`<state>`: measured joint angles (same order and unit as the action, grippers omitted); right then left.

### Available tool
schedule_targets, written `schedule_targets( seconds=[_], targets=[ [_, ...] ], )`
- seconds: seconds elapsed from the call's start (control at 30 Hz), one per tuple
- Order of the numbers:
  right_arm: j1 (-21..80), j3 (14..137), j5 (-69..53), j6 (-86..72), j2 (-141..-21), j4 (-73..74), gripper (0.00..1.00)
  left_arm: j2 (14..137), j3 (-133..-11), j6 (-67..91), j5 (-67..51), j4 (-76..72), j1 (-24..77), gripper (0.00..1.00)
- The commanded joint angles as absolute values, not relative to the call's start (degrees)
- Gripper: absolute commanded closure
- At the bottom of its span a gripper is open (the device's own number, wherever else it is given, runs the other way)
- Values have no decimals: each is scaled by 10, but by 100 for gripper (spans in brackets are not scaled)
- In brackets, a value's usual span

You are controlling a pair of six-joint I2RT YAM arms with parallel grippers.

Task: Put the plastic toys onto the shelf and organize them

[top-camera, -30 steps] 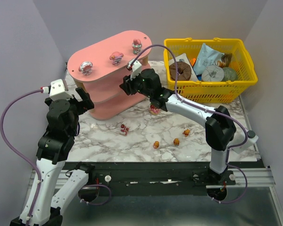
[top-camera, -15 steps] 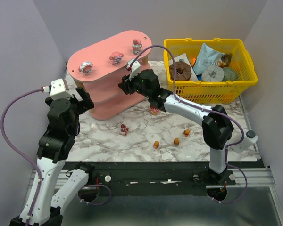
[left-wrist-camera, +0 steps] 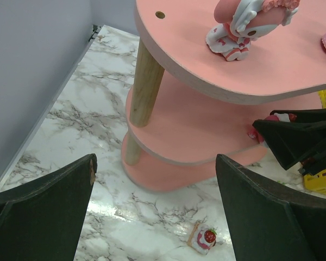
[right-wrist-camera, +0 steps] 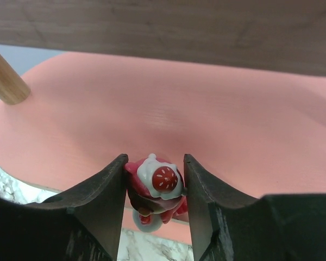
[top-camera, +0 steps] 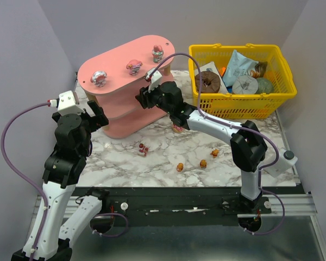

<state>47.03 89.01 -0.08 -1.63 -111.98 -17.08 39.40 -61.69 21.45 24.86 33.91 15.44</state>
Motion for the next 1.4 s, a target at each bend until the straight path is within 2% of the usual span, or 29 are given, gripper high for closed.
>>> schedule_targets(
  seconds=[0.0, 0.2, 0.47, 0.77, 0.97, 1.2, 1.37],
  targets=[
    [468, 880, 30, -18, -1140, -190, 44, 392, -622, 217, 262, 341, 152, 1],
    [468, 877, 36, -26, -1132, -196, 34, 392, -622, 218, 262, 341, 152, 1],
    [468, 868, 26, -32, -1114, -205, 31, 392, -622, 218, 262, 342, 152, 1],
    [468, 843, 10, -41, -1085, -216, 22, 391, -621, 219, 261, 340, 152, 1],
    [468, 827, 4, -40, -1056, -222, 11, 392, -621, 218, 261, 339, 152, 1],
    [468, 801, -29, -51, -1011, -197, 7, 390, -617, 219, 259, 337, 152, 1],
    [469, 730, -90, -57, -961, -163, 5, 384, -602, 216, 254, 323, 152, 1]
  ],
)
